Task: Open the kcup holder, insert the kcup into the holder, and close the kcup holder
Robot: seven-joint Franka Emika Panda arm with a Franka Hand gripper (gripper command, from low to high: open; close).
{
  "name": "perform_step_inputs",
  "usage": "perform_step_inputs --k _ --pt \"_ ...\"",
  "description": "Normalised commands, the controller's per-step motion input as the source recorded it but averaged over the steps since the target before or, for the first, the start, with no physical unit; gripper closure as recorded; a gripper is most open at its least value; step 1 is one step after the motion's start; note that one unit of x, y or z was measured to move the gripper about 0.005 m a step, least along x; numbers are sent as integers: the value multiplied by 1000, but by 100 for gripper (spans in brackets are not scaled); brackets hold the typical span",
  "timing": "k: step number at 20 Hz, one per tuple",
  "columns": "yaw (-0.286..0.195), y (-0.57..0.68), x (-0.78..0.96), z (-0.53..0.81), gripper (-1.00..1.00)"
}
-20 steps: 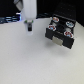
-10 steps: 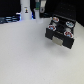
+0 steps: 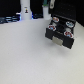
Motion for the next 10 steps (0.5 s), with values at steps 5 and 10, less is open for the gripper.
perform_step_inputs --k 5,10 --pt "21 669 24 158 100" --pt "27 652 14 58 100"
